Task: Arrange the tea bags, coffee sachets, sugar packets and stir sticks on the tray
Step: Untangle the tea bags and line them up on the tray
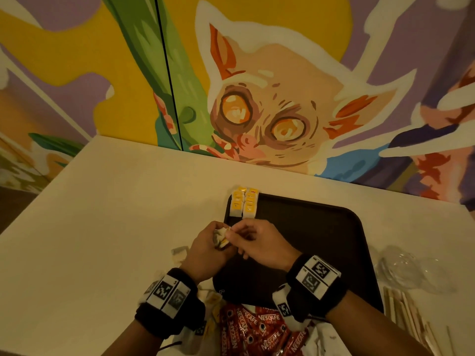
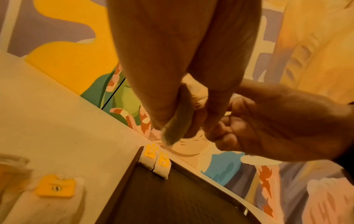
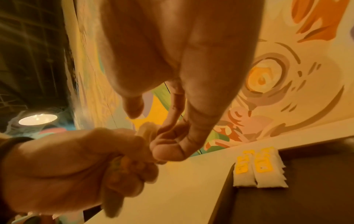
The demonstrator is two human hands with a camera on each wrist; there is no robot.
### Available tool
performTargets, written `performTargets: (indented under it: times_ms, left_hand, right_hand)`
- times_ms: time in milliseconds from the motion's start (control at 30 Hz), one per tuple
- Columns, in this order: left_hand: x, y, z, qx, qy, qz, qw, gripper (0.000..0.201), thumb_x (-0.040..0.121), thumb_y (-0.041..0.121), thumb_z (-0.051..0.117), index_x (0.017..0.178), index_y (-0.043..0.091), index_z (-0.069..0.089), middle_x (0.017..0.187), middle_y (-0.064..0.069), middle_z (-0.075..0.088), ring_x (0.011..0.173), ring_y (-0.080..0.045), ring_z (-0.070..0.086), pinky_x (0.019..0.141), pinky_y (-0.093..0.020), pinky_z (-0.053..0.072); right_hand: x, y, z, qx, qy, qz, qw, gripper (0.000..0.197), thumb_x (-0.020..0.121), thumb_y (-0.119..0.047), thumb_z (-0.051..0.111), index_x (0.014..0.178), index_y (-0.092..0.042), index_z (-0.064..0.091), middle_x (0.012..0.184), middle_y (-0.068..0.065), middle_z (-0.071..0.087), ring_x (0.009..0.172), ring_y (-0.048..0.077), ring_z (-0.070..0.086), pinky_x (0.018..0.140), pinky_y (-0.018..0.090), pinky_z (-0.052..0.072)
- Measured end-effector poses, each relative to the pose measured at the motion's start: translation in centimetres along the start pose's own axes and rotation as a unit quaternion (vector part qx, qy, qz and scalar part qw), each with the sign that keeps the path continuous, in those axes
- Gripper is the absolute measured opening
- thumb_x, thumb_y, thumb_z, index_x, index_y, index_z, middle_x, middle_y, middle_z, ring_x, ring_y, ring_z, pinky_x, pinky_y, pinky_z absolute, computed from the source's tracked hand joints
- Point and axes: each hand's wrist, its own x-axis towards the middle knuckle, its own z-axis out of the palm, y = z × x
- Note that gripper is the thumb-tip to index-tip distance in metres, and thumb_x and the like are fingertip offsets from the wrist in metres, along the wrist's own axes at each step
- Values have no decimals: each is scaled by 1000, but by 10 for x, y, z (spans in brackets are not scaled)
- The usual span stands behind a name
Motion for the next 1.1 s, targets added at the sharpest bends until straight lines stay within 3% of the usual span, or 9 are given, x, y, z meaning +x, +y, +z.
performTargets:
  times_ms: [133,267,400,533,700,767,867,1000,1100]
  left_hand:
    - [-9,2,2,0,-12,16,1000,35,78,7,76,106,13,56,87,1,67,67,-6,64,58,-19,51]
    - [-21,5,0,-125,-68,-37,989,25,83,6,71,104,9,57,72,-2,62,52,-12,55,46,-25,43]
    - [-25,2,-4,-273,-84,-109,952,29,81,27,73,97,7,60,78,-13,52,60,-21,48,49,-29,36]
    - [-27,12,-6,-286,-45,-159,944,38,94,44,52,100,8,60,73,-7,54,52,-15,46,43,-24,35]
    - [-25,13,-9,-238,-6,-147,960,36,101,35,42,104,7,64,68,-5,53,45,-11,41,44,-21,27]
    - [-24,12,-12,-235,-4,-124,964,26,102,23,42,113,17,65,80,-7,59,47,-12,41,44,-21,24]
    - [-21,13,-15,-221,0,-88,971,44,100,6,38,118,37,64,91,-1,66,51,-14,40,44,-22,23]
    - [-18,17,-19,-197,-35,-62,978,52,89,-7,35,106,24,73,71,-7,47,48,-15,26,46,-25,18]
    - [-18,20,-21,-178,-86,-56,979,33,95,6,45,107,19,72,57,-2,34,46,-12,23,43,-21,18]
  right_hand:
    - [-6,9,5,1,5,-8,1000,19,91,-29,67,102,-14,71,94,6,71,67,13,65,64,28,57]
    - [-13,11,5,36,13,-15,999,10,94,-18,63,98,-12,70,87,6,70,68,11,65,65,27,58]
    - [-18,9,4,70,18,-22,997,13,94,-14,63,101,-4,68,91,15,72,73,19,69,68,27,59]
    - [-22,7,2,104,23,-21,994,16,92,-10,65,101,2,65,90,15,73,75,20,72,70,27,59]
    - [-27,5,-2,122,10,-27,992,12,89,-6,67,98,2,64,84,9,74,74,19,72,67,26,58]
    - [-29,4,-3,122,7,-32,992,10,89,-5,67,96,0,64,84,9,74,75,19,72,66,26,58]
    - [-32,4,-3,112,7,-37,993,11,88,-7,68,96,0,64,86,11,74,76,20,72,67,27,59]
    - [-33,6,-4,95,11,-38,995,17,88,-10,70,97,2,64,87,14,74,75,21,72,68,27,59]
    - [-32,5,-4,93,10,-48,994,17,87,-13,71,97,-1,67,87,12,74,75,22,72,69,30,60]
